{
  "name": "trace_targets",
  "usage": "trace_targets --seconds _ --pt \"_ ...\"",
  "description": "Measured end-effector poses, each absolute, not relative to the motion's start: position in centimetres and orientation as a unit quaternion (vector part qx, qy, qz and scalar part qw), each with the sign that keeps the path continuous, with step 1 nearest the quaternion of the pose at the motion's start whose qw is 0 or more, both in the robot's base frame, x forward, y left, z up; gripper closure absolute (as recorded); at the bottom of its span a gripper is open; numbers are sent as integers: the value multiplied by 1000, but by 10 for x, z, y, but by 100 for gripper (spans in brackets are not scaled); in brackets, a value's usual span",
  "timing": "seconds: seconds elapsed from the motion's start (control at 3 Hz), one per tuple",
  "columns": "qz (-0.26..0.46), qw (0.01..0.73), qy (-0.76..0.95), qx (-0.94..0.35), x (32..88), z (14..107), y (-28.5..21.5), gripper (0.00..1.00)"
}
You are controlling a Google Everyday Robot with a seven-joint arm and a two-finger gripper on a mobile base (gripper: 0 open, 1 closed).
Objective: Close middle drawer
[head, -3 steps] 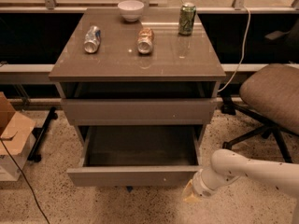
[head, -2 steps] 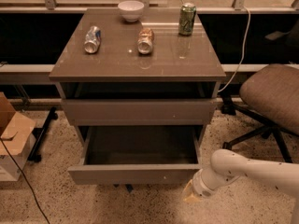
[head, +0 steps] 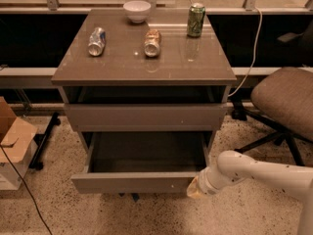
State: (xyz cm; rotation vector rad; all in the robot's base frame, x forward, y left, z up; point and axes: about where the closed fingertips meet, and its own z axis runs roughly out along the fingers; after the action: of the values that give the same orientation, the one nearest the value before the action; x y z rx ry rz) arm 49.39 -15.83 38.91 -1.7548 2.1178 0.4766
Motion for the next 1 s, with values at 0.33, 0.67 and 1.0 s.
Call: trace_targets --seconds 0.33,0.67,1.0 --pt "142 199 739 -628 518 395 -158 100" --pt "108 245 724 -636 560 412 -161 100" --pt "102 255 720 -637 569 416 -161 100"
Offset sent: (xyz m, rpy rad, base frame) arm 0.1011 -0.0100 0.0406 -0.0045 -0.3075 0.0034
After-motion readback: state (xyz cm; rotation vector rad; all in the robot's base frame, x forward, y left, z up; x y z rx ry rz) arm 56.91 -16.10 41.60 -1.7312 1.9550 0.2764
